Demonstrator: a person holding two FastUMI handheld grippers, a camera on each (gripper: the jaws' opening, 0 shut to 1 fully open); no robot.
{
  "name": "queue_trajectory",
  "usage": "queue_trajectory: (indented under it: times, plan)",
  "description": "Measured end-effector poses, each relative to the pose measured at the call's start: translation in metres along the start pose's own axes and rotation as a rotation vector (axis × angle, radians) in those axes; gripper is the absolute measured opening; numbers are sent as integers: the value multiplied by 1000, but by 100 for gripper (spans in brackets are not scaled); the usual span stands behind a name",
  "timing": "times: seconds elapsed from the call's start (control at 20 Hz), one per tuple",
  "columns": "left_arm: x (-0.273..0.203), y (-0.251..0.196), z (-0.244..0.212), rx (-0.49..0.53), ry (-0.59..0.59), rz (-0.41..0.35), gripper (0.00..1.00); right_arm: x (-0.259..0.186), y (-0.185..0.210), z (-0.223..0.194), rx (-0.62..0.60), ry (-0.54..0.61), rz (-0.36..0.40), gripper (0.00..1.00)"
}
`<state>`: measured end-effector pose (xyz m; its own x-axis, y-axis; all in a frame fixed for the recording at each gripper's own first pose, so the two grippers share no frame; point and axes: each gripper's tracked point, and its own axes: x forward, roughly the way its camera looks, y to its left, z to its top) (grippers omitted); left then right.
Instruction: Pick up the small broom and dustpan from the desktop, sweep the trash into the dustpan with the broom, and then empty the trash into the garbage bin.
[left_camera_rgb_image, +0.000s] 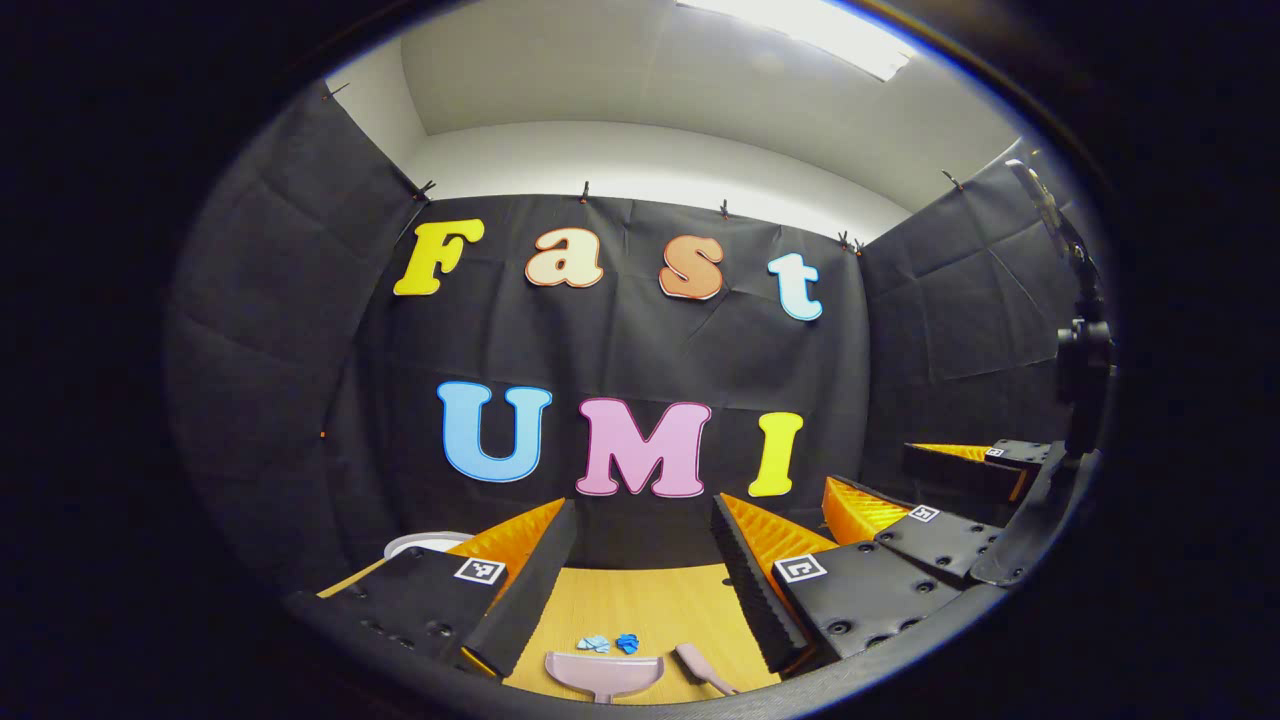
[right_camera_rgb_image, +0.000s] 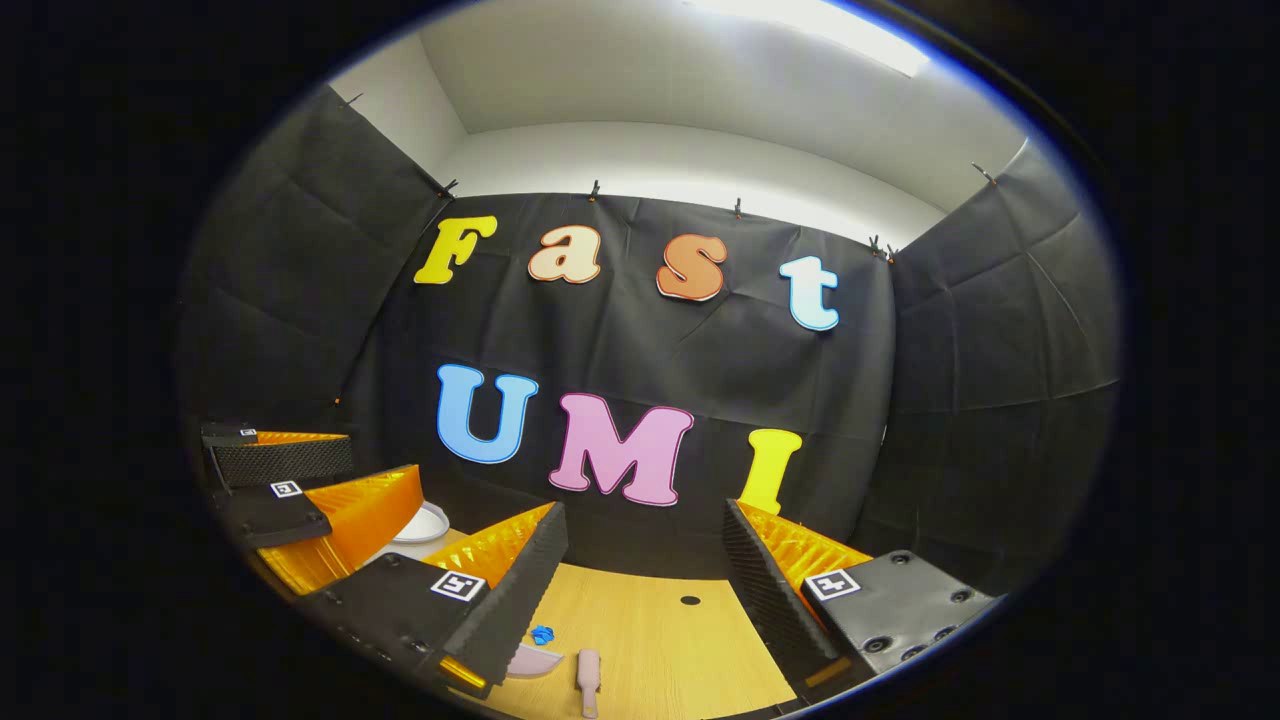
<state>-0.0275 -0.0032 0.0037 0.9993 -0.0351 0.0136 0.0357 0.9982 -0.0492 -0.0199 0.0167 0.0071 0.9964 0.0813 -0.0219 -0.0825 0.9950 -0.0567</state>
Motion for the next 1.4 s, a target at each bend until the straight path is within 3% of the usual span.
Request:
queue_trajectory:
  times: [0.5, 1.05, 1.2, 1.4]
  plan:
    - [-6, 0, 4, -1, -37, -31, 80, -5, 3, 0, 15, 22, -19, 99]
    - [15, 21, -43, -67, 81, -72, 81, 10, 33, -29, 14, 99, -2, 99]
    - [29, 23, -61, -103, 107, -105, 80, 25, 42, -55, 35, 156, 7, 99]
    - [57, 39, -126, -167, 280, -87, 80, 59, 61, -145, 134, 390, 49, 100]
